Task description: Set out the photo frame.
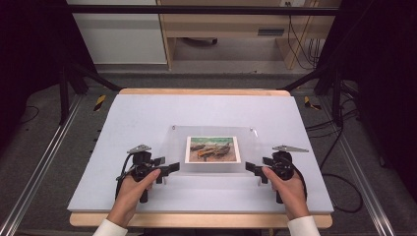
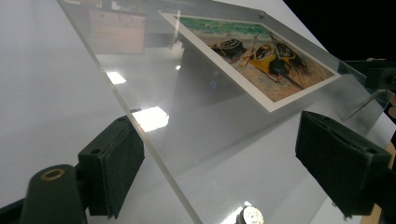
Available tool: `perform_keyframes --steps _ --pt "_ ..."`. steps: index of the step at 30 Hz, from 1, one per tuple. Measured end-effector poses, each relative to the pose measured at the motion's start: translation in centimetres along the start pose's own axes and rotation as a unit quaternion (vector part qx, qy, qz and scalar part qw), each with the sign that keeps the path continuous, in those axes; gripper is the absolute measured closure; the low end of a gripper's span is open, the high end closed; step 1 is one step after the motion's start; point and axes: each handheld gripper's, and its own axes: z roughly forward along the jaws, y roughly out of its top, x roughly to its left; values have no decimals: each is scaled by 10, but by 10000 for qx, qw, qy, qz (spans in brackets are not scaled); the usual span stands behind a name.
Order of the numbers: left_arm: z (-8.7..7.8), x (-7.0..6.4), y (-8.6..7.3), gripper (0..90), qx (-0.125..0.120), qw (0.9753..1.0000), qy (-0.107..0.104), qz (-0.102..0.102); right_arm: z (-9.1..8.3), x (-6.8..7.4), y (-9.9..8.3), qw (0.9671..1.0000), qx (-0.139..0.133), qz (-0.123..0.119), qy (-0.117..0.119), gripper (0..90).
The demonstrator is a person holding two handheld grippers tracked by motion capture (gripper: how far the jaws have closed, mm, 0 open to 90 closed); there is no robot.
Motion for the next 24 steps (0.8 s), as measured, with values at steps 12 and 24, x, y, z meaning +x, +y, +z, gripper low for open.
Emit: perform_keyframes --steps 12,24 --pt "1 2 0 152 -31 10000 -18 16 2 -3 0 9997 48 165 201 153" --pt "-1 2 3 182 77 10000 21 5 2 -1 0 9998 55 157 128 167"
